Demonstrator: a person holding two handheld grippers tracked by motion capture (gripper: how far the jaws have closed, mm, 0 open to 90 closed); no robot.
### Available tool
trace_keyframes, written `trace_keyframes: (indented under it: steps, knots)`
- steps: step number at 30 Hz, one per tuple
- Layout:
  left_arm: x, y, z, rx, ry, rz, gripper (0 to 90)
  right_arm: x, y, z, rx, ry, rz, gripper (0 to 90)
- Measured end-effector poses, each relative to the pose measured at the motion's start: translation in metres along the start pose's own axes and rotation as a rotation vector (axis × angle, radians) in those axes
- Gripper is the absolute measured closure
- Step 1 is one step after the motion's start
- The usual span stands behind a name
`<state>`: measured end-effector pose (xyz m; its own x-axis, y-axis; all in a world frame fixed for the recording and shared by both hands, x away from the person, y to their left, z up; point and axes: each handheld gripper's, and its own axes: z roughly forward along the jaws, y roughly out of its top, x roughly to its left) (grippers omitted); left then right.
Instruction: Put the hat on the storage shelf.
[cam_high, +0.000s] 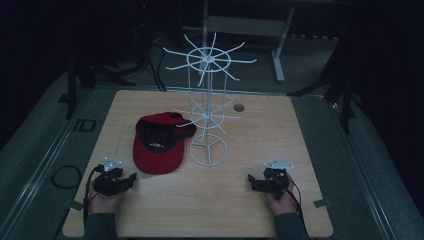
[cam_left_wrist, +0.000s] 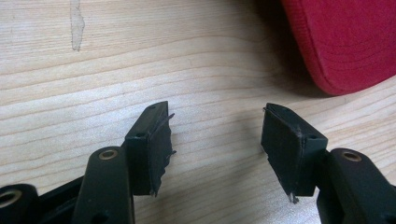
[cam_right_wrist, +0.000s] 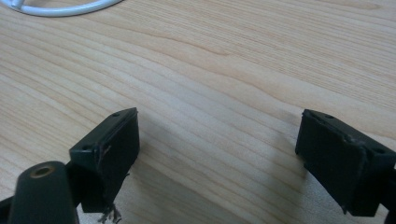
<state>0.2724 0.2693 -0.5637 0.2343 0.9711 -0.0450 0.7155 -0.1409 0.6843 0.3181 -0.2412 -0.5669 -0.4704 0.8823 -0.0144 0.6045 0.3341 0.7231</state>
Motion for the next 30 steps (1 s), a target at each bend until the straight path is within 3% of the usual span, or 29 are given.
trace_keyframes:
  steps: [2,11,16,22,30]
  knots:
    - [-0.003,0.000,0.001,0.008,0.015,0.023,41.2,0.000,0.000,0.000,0.000,0.000,0.000,13.4]
    - [-0.003,0.001,0.001,0.015,0.013,0.029,40.3,0.000,0.000,0.000,0.000,-0.001,-0.001,13.4]
    - [0.003,0.005,-0.001,0.034,-0.027,0.000,45.7,0.000,0.000,0.000,0.000,0.000,-0.001,13.4]
    - [-0.003,0.008,-0.008,0.024,-0.045,0.032,46.6,0.000,0.000,0.000,0.000,0.000,-0.001,13.4]
    - [-0.006,0.015,-0.021,-0.005,-0.065,0.037,46.1,0.000,0.000,0.000,0.000,0.000,0.000,13.4]
